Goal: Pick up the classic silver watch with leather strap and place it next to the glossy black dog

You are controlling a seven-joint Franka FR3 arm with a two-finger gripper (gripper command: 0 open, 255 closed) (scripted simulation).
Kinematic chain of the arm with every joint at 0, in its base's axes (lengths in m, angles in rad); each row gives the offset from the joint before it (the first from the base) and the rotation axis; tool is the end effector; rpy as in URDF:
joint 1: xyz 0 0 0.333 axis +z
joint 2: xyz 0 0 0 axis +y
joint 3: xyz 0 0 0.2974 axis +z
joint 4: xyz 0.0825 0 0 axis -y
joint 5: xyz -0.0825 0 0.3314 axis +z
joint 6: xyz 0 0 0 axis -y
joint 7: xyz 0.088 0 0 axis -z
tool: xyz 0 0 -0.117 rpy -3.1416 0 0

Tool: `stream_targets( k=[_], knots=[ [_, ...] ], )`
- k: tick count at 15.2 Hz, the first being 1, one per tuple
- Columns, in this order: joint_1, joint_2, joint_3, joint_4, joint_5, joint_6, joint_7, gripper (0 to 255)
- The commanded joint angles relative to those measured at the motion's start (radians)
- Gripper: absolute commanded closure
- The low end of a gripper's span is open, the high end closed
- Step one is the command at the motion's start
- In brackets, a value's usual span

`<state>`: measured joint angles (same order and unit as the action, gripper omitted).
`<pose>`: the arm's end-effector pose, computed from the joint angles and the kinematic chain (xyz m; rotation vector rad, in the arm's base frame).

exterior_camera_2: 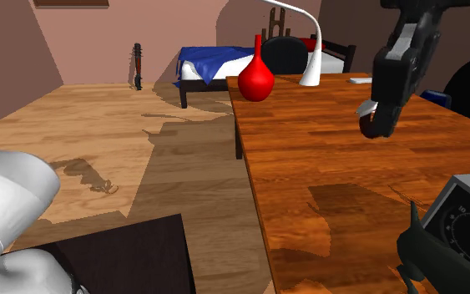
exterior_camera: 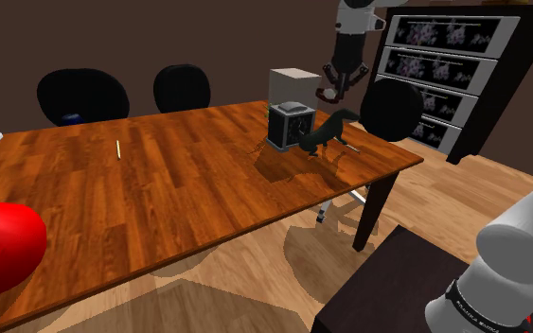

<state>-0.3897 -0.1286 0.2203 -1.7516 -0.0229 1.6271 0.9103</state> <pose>0.4621 -0.0753 0.5855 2.6539 -1.5911 0.0299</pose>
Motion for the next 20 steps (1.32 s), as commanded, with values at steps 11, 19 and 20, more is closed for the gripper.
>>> stream_targets(
  k=[11, 19, 20],
  knots=[
    [-0.124, 0.021, -0.161, 0.02, -0.02, 0.013, -0.285, 255],
    [-0.195, 0.092, -0.244, 0.086, -0.024, 0.024, -0.437, 255],
    [-0.195, 0.089, -0.244, 0.069, -0.024, 0.039, -0.436, 255]
  ],
)
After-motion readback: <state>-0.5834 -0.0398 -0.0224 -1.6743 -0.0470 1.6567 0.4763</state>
